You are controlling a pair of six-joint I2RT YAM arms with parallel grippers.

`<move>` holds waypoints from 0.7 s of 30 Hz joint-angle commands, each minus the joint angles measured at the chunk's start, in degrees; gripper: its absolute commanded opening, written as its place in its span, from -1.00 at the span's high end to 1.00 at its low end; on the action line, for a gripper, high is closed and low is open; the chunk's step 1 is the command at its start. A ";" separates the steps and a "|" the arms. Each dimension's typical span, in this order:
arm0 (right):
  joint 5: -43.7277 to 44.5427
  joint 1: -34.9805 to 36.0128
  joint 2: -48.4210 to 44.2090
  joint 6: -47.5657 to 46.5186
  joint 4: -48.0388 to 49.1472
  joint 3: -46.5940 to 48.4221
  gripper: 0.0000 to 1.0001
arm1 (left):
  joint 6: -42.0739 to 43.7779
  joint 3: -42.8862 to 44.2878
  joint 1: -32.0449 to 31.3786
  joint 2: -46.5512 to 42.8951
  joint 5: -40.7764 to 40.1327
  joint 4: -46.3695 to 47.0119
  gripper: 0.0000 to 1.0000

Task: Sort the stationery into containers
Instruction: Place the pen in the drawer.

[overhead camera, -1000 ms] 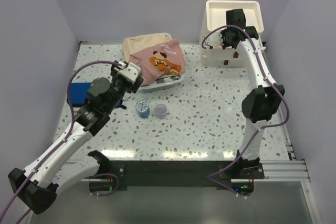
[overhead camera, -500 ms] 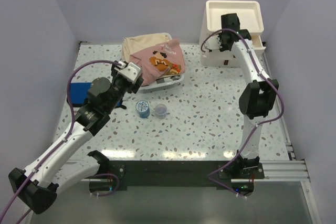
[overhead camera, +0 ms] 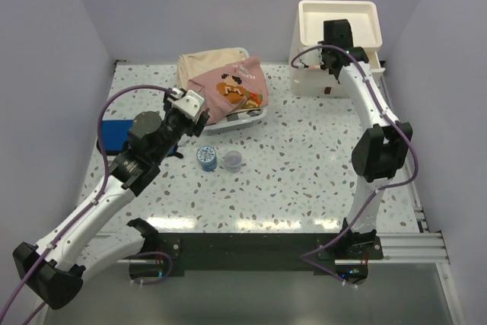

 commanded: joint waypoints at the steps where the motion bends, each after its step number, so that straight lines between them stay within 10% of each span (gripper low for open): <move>1: 4.37 2.11 -8.87 7.82 2.98 -3.67 0.61 | -2.41 2.71 0.63 0.33 1.87 1.79 -0.39; 2: 4.29 2.02 -9.49 8.26 2.10 -4.29 1.00 | -2.50 2.80 0.54 0.42 2.05 1.79 -0.38; 8: 2.79 2.28 -11.52 14.85 -15.90 -5.09 1.00 | -3.81 1.49 0.63 0.07 2.75 1.79 -0.37; 21: 11.49 4.39 -6.25 22.59 -23.65 -1.14 1.00 | -4.43 0.34 0.63 -0.46 2.66 2.32 -0.37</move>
